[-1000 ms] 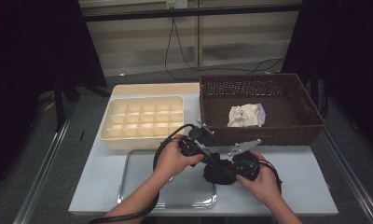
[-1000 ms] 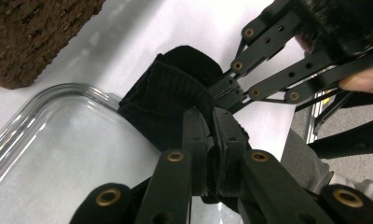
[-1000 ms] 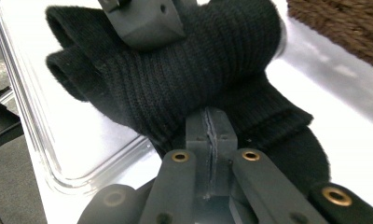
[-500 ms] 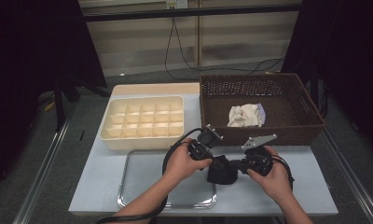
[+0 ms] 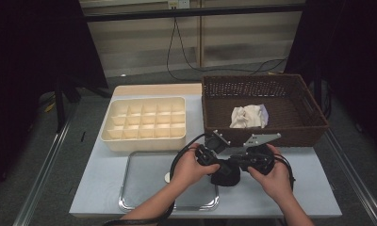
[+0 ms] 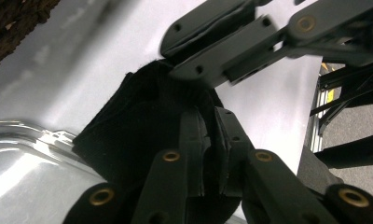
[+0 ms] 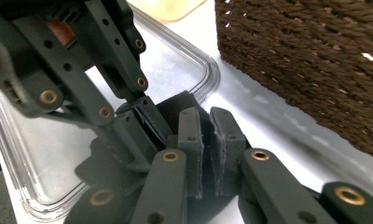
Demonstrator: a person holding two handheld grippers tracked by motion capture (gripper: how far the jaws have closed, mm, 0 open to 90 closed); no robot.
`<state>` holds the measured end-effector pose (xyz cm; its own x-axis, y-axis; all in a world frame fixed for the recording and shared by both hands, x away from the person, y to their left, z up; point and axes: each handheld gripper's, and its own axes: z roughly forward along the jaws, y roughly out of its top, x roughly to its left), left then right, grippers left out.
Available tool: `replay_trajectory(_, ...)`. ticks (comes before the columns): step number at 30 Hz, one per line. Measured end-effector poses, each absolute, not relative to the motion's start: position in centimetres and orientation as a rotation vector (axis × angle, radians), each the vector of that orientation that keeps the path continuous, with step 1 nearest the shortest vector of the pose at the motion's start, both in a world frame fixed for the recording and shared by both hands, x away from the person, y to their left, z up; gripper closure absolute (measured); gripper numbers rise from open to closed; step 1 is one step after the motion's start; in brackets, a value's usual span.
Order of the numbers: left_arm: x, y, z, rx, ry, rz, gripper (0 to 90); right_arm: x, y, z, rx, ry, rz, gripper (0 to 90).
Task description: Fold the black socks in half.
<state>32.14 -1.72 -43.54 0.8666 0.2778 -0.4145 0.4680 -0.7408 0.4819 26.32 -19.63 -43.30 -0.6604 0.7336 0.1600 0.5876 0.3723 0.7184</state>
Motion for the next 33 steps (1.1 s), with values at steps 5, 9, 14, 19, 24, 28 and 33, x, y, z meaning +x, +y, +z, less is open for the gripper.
replay_trajectory(5, 32.0, -1.3, -43.4, 2.421, 0.531, -0.430, 74.0, 26.6, -19.5, -44.1, 1.202, 2.464, 1.128, 83.9)
replay_trajectory(9, 32.2, -0.3, -42.6, 2.377, 0.550, -0.427, 61.7, 26.6, -19.8, -44.4, 1.210, 2.471, 1.107, 84.5)
replay_trajectory(14, 32.5, 1.3, -42.4, 2.347, 0.624, -0.385, 51.8, 26.6, -20.0, -44.6, 1.217, 2.478, 1.103, 85.0)
replay_trajectory(19, 33.2, 2.5, -43.8, 2.325, 0.723, -0.420, 46.6, 26.4, -20.3, -44.7, 1.221, 2.486, 1.076, 86.1)
replay_trajectory(24, 33.2, 2.4, -45.0, 2.297, 0.758, -0.476, 43.9, 26.1, -20.6, -44.8, 1.230, 2.491, 1.068, 86.8)
replay_trajectory(28, 32.9, 1.7, -45.1, 2.306, 0.744, -0.488, 41.6, 26.1, -20.8, -44.9, 1.234, 2.494, 1.072, 86.8)
replay_trajectory(33, 32.9, 0.7, -45.4, 2.304, 0.742, -0.499, 40.1, 25.9, -21.1, -45.1, 1.240, 2.494, 1.070, 86.9)
